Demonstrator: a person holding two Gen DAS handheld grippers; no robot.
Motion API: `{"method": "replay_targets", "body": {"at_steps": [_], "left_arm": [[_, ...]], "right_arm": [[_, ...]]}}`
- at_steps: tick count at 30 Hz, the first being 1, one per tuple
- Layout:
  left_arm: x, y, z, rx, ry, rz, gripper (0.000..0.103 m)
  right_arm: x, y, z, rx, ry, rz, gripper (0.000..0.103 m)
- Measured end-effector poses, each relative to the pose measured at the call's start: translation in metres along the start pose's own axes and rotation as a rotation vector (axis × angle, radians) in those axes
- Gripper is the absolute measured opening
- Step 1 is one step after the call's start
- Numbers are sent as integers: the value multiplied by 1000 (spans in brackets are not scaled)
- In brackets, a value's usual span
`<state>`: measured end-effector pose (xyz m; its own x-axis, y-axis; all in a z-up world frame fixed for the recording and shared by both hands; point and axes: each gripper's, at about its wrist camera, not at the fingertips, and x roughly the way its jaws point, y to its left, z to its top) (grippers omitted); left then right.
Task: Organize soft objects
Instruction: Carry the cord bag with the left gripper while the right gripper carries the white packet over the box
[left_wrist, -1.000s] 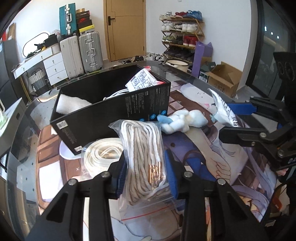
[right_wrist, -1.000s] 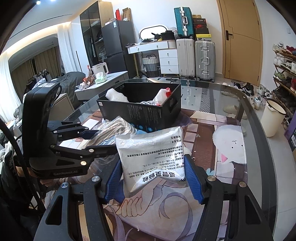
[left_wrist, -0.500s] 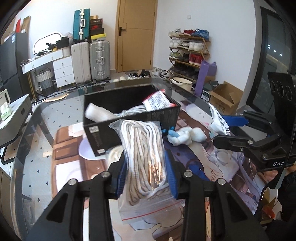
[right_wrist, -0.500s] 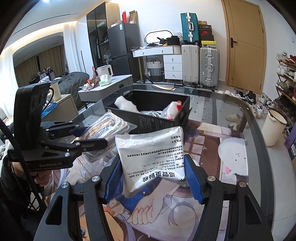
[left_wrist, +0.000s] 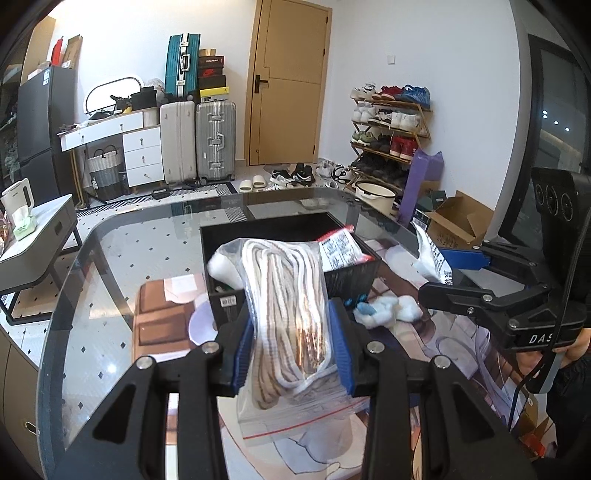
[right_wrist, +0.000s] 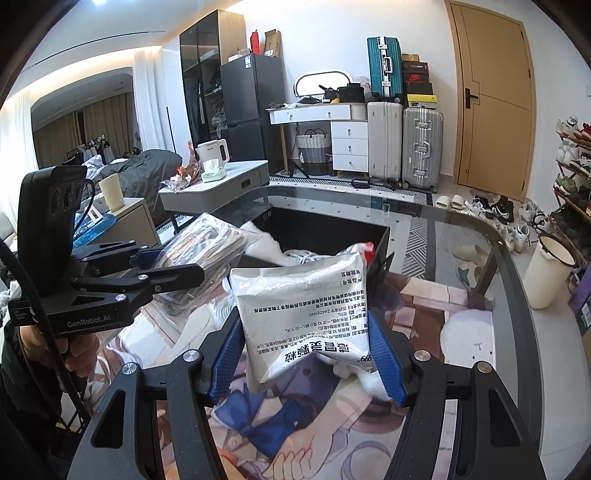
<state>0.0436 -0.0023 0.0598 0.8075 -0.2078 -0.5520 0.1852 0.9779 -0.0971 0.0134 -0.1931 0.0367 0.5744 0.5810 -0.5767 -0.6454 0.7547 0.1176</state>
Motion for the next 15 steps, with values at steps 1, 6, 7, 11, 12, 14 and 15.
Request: {"method": "replay_targets", "body": {"at_steps": [1, 6, 7, 11, 12, 14, 15], "left_arm": [[0, 1, 1, 1, -2, 3, 37], [2, 6, 11, -4, -18, 17, 37], [3, 6, 12, -5, -21, 18, 37], [6, 8, 19, -4, -33, 18, 37], [6, 8, 21, -3, -35, 18, 37], [8, 8, 24, -1, -36, 18, 37], [9, 9, 25, -1, -38, 17, 37]], "right_arm": [[1, 0, 2, 1, -2, 2, 65], [7, -2, 13, -1, -16, 5, 65], [8, -3, 16, -2, -18, 4, 65], [12, -4, 23, -3, -28, 4, 65], [11, -4, 25, -3, -32, 4, 65], [13, -5, 29, -3, -34, 5, 65], [14, -5, 30, -3, -35, 3, 65]]}}
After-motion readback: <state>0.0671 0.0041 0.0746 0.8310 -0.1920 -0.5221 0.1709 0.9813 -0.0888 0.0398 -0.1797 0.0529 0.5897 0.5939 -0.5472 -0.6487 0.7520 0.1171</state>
